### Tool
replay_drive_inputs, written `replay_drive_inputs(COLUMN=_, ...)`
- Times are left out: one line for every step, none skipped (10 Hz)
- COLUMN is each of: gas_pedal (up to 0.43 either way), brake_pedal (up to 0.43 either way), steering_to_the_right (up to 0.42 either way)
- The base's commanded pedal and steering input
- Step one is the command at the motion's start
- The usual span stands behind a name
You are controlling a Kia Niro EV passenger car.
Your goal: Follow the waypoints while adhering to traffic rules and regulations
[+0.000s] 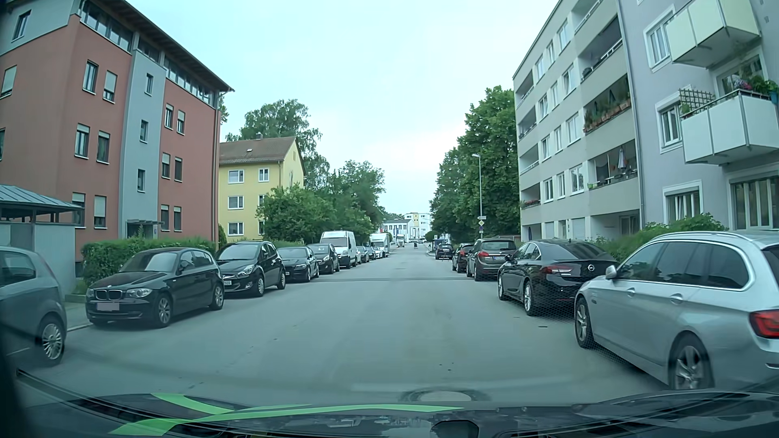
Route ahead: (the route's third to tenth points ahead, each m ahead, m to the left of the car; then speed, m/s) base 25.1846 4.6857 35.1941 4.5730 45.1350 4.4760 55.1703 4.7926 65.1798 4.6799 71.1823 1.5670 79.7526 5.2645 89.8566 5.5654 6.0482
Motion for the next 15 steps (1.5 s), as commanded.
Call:
replay_drive_inputs(gas_pedal=0.047, brake_pedal=0.0, steering_to_the_right=0.0)
replay_drive_inputs(gas_pedal=0.047, brake_pedal=0.0, steering_to_the_right=0.0)
replay_drive_inputs(gas_pedal=0.047, brake_pedal=0.0, steering_to_the_right=0.0)
replay_drive_inputs(gas_pedal=0.047, brake_pedal=0.0, steering_to_the_right=0.0)
replay_drive_inputs(gas_pedal=0.047, brake_pedal=0.0, steering_to_the_right=0.0)
replay_drive_inputs(gas_pedal=0.047, brake_pedal=0.0, steering_to_the_right=0.0)
replay_drive_inputs(gas_pedal=0.047, brake_pedal=0.0, steering_to_the_right=0.0)
replay_drive_inputs(gas_pedal=0.047, brake_pedal=0.0, steering_to_the_right=0.0)
replay_drive_inputs(gas_pedal=0.047, brake_pedal=0.0, steering_to_the_right=0.0)
replay_drive_inputs(gas_pedal=0.047, brake_pedal=0.0, steering_to_the_right=0.0)
replay_drive_inputs(gas_pedal=0.047, brake_pedal=0.0, steering_to_the_right=0.0)
replay_drive_inputs(gas_pedal=0.047, brake_pedal=0.0, steering_to_the_right=0.0)
replay_drive_inputs(gas_pedal=0.047, brake_pedal=0.0, steering_to_the_right=0.0)
replay_drive_inputs(gas_pedal=0.047, brake_pedal=0.0, steering_to_the_right=0.0)
replay_drive_inputs(gas_pedal=0.047, brake_pedal=0.0, steering_to_the_right=0.0)
